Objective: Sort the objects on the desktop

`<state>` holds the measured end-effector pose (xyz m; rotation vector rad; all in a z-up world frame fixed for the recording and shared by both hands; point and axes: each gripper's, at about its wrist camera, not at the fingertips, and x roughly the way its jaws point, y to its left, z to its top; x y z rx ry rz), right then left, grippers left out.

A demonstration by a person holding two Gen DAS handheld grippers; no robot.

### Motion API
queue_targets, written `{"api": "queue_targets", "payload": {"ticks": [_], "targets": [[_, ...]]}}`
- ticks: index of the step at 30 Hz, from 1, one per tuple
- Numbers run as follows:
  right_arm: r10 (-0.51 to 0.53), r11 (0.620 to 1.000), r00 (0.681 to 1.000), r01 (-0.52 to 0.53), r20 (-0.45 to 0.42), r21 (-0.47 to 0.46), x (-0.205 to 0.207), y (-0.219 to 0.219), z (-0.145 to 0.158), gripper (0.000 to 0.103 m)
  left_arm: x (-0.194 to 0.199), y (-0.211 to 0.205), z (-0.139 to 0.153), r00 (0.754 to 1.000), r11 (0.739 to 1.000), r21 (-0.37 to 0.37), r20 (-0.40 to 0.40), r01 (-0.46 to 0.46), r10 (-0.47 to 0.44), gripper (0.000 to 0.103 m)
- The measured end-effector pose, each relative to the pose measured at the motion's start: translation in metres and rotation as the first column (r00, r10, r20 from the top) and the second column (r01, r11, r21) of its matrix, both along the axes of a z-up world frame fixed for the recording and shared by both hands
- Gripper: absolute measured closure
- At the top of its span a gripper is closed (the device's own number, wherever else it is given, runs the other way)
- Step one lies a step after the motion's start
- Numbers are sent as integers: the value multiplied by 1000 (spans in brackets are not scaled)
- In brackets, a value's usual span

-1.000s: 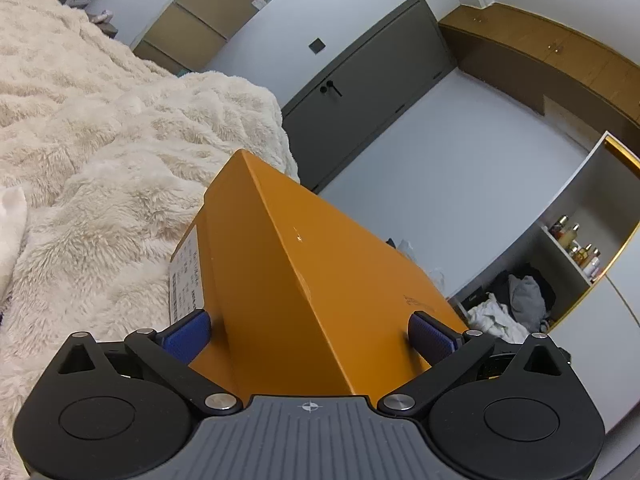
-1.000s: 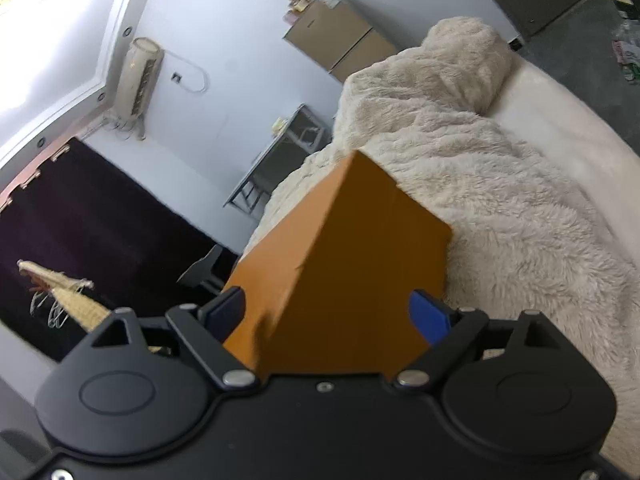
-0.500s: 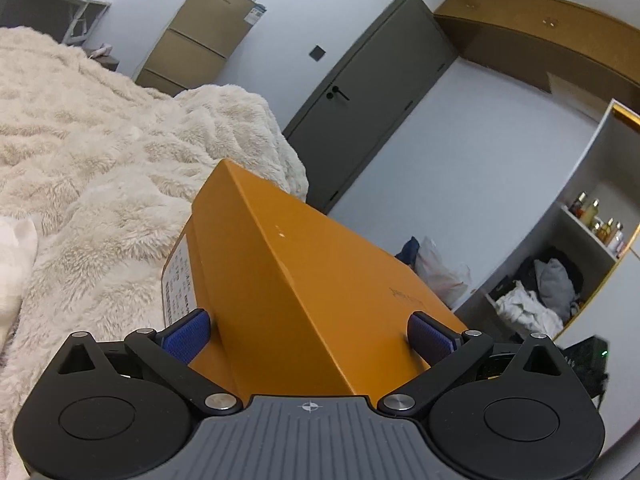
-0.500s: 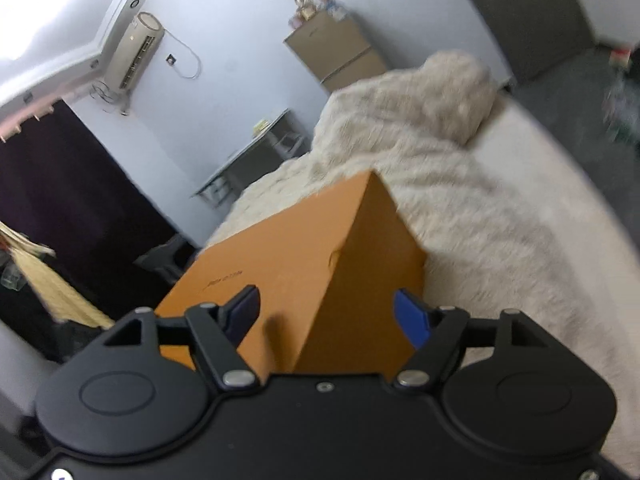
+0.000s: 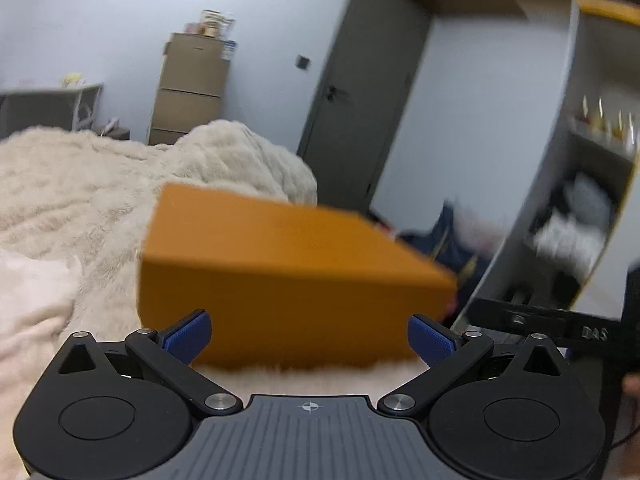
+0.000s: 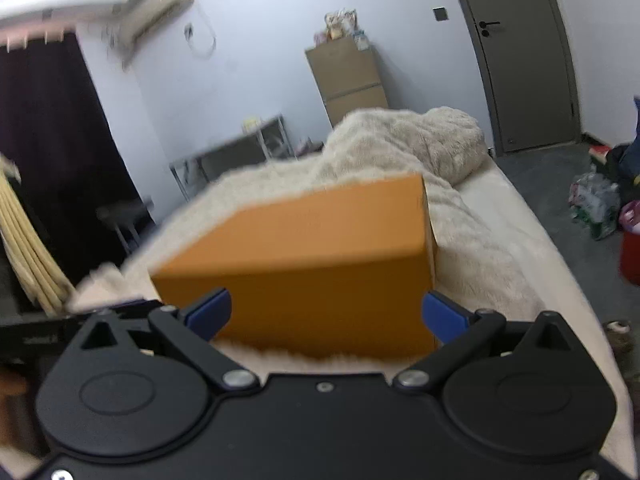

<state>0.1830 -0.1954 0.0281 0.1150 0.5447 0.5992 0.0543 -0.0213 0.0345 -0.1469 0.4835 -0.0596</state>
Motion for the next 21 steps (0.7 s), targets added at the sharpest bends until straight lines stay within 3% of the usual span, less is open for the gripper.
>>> {"api": "queue_targets", "payload": {"ticks": [3, 5, 7, 11, 13, 21], "targets": [[13, 995, 999, -18, -44, -99, -6, 17, -23, 0, 0, -10, -26, 998, 994, 87, -19, -60, 62, 0], [22, 990, 998, -30, -61, -134, -9, 26, -32, 0, 3, -5, -32, 996, 995, 59, -31, -83, 85, 0], [2, 988, 1000, -3, -6, -155, -15, 29, -26, 0, -1, -1, -29, 993, 992, 48, -4, -114, 114, 0], [-26, 989, 999, 33, 46, -147, -19, 27, -23, 0, 3, -7, -33, 995, 993, 80, -44, -89, 93, 0], [-22, 989, 999, 26, 30, -143, -15, 27, -25, 0, 5, -13, -35, 994, 990, 114, -61, -79, 86, 0], [2, 989, 1000, 1, 24, -150, -13, 34, -30, 0, 14, -1, -42, 994, 990, 115, -62, -80, 88, 0]]}}
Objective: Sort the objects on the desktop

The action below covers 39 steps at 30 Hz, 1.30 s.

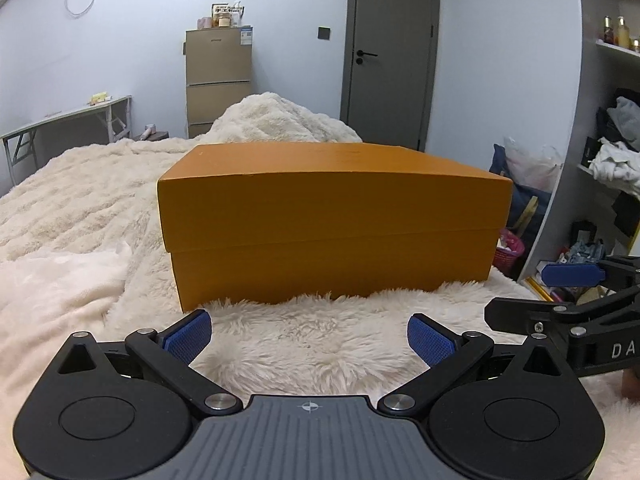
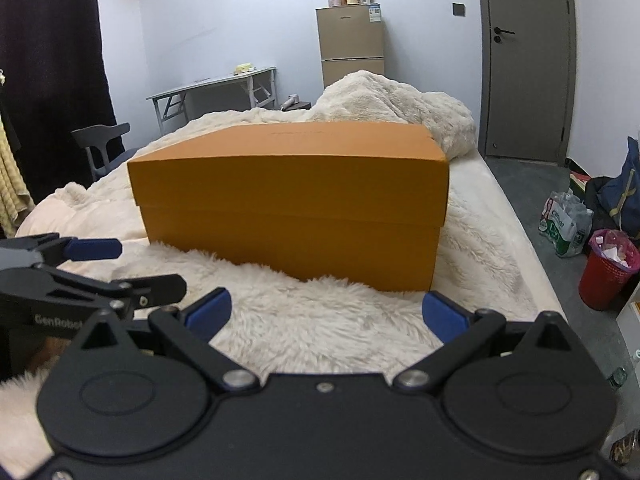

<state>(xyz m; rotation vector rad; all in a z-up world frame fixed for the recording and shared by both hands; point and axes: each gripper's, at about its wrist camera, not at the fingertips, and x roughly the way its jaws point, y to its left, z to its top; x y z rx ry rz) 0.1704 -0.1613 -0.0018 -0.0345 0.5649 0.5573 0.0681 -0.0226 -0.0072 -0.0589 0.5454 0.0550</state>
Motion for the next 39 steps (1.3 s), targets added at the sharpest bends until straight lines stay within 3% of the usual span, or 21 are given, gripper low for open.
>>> {"api": "queue_targets", "payload": {"ticks": [39], "targets": [[31, 999, 999, -31, 11, -12, -4, -4, -1, 0, -1, 1, 1, 1000, 1000, 1, 9, 16, -16, 0]]}}
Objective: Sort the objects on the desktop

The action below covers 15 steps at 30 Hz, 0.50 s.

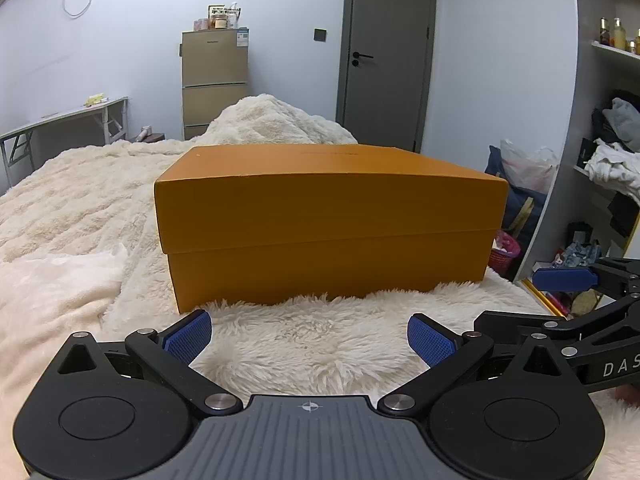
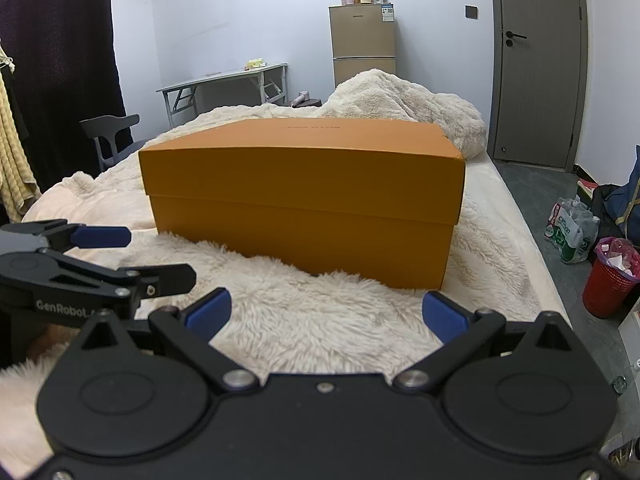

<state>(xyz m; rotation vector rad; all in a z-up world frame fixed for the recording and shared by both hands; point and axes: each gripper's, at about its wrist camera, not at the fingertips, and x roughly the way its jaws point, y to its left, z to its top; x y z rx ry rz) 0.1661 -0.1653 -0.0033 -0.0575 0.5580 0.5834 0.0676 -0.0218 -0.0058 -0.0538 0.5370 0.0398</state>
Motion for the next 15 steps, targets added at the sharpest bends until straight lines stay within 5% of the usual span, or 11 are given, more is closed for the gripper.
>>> {"api": "queue_targets", "payload": {"ticks": [15], "targets": [[5, 1000, 1000, -5, -1, -1, -3, 2, 0, 0, -1, -1, 0, 1000, 1000, 2, 3, 8, -8, 0]]}}
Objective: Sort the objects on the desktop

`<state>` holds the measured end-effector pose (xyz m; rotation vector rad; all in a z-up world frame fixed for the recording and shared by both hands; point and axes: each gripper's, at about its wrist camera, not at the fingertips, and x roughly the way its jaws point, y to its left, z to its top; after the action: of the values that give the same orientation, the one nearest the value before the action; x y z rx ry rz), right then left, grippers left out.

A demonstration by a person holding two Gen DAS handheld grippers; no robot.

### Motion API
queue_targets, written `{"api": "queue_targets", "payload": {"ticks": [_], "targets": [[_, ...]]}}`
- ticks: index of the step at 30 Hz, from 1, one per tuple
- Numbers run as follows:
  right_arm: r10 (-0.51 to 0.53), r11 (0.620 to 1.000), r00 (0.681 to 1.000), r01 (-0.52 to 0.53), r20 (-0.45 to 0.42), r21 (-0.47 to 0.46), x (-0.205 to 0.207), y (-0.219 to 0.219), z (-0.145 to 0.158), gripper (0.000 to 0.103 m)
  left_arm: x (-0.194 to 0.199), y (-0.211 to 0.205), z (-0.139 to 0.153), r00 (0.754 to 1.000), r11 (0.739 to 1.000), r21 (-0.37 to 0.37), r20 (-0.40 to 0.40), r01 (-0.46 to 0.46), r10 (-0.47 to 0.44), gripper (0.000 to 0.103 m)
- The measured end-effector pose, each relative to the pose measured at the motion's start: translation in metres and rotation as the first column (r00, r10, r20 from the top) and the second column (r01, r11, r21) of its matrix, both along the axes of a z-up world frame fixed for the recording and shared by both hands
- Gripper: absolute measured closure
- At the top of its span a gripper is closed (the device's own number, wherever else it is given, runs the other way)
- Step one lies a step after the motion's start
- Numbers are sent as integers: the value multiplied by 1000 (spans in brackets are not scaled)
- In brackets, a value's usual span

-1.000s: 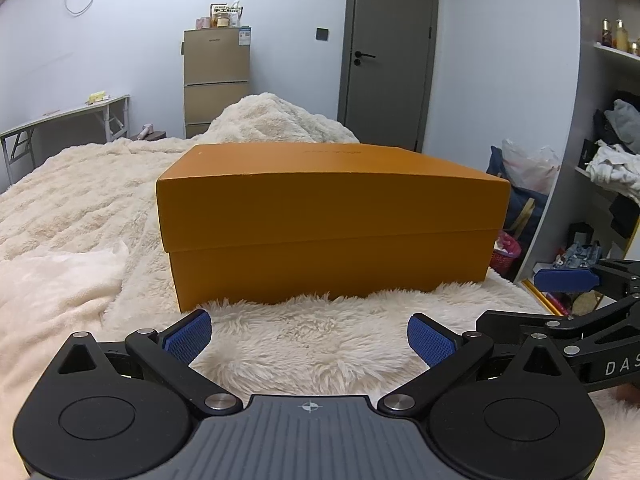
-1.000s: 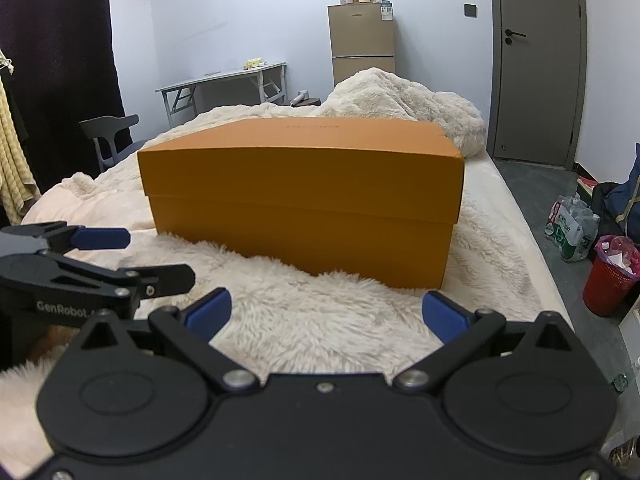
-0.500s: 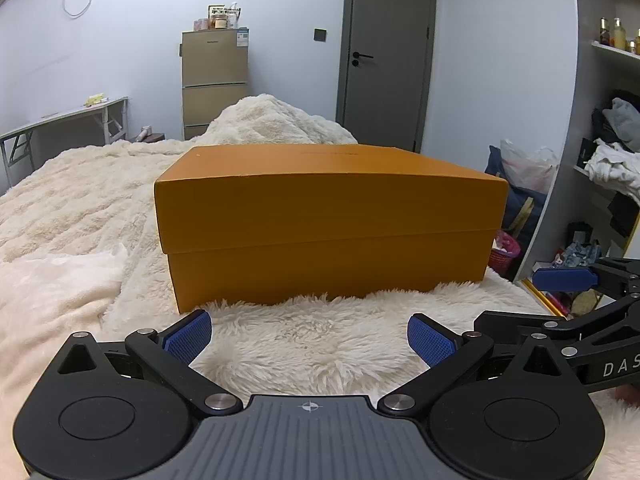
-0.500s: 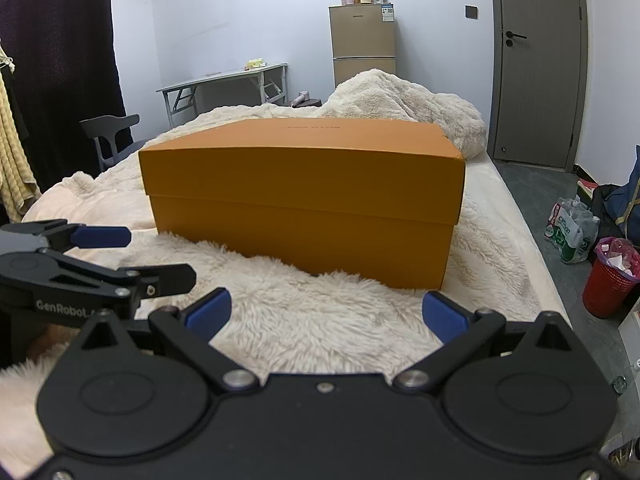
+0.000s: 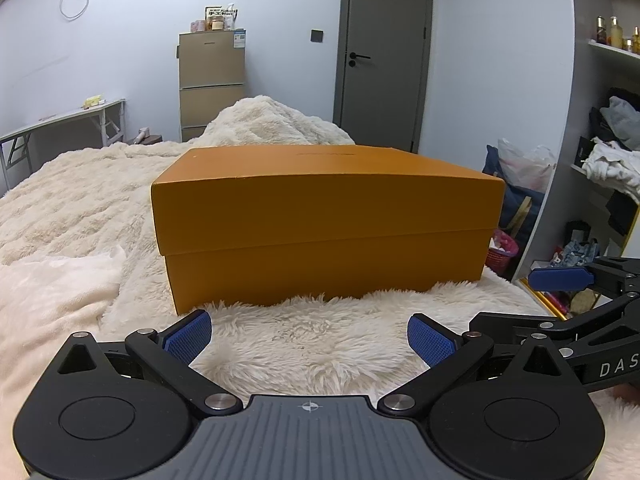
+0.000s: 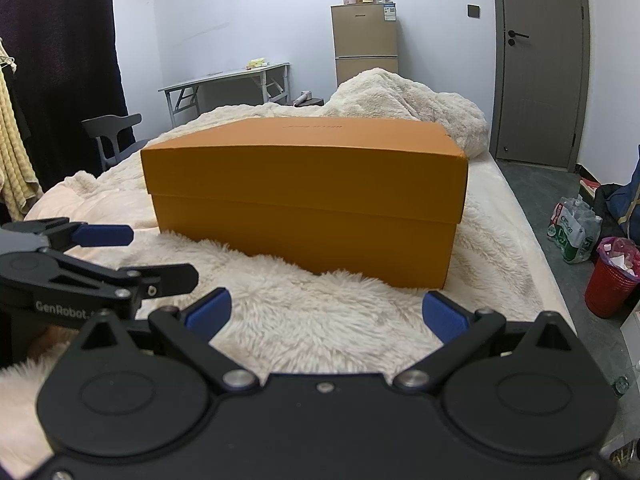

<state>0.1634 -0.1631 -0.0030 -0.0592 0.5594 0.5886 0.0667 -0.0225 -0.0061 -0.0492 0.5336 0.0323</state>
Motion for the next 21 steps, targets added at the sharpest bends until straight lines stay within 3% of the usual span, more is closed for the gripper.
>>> {"api": "queue_targets", "payload": {"ticks": [21], "targets": [[10, 1000, 1000, -10, -2, 1, -1, 0, 0, 0, -3, 1, 2, 1000, 1000, 2, 0, 8, -8, 0]]}}
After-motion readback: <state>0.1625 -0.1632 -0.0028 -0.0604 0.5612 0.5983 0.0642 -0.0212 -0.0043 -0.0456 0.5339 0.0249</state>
